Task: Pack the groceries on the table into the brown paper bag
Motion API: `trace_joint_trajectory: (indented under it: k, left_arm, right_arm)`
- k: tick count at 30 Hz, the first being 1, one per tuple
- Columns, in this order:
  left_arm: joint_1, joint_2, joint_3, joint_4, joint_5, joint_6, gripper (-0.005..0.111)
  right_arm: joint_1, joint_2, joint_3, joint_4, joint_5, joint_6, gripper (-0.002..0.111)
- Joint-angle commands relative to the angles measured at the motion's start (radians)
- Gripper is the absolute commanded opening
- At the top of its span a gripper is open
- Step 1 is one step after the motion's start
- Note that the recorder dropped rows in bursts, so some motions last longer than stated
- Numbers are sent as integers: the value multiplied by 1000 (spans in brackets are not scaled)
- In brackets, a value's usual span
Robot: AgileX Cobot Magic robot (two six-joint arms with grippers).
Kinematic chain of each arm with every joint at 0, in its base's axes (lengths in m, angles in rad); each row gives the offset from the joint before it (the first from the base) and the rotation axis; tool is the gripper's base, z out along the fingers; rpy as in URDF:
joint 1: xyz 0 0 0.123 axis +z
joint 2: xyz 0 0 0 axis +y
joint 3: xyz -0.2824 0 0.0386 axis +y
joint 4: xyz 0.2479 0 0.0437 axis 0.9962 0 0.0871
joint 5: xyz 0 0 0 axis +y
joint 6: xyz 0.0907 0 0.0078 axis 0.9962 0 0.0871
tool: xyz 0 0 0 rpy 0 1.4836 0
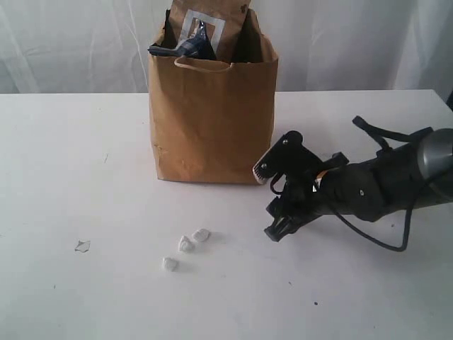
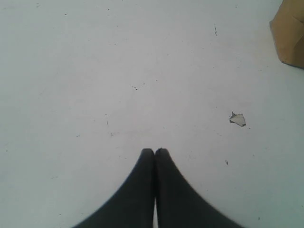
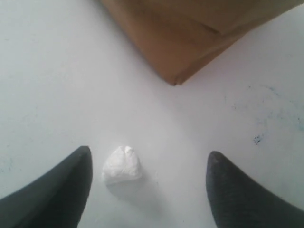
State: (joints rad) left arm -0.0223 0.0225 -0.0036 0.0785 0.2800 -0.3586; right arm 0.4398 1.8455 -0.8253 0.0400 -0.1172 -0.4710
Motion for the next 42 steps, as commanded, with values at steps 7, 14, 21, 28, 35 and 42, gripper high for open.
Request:
trace_joint_trajectory:
  k: [7,14,21,28,35,42]
  left_arm:
    - [5,-4,4,8,-1,-1,0]
    - [5,-4,4,8,-1,-1,0]
    - [5,-4,4,8,-1,-1,0]
    - [5,-4,4,8,-1,-1,0]
    - [5,-4,4,8,-1,-1,0]
    - [5,-4,4,8,-1,-1,0]
  right_arm:
    - [7,37,-1,-3,-35,11,46]
    - [7,37,-1,-3,-42,13,25]
    - [7,-6,-1,-3,-23,92,0]
    - [7,-139,1,-3,263,231,0]
    - [7,-134,1,-7,226,187,14]
    - [7,-51,-5,-7,80,145,54]
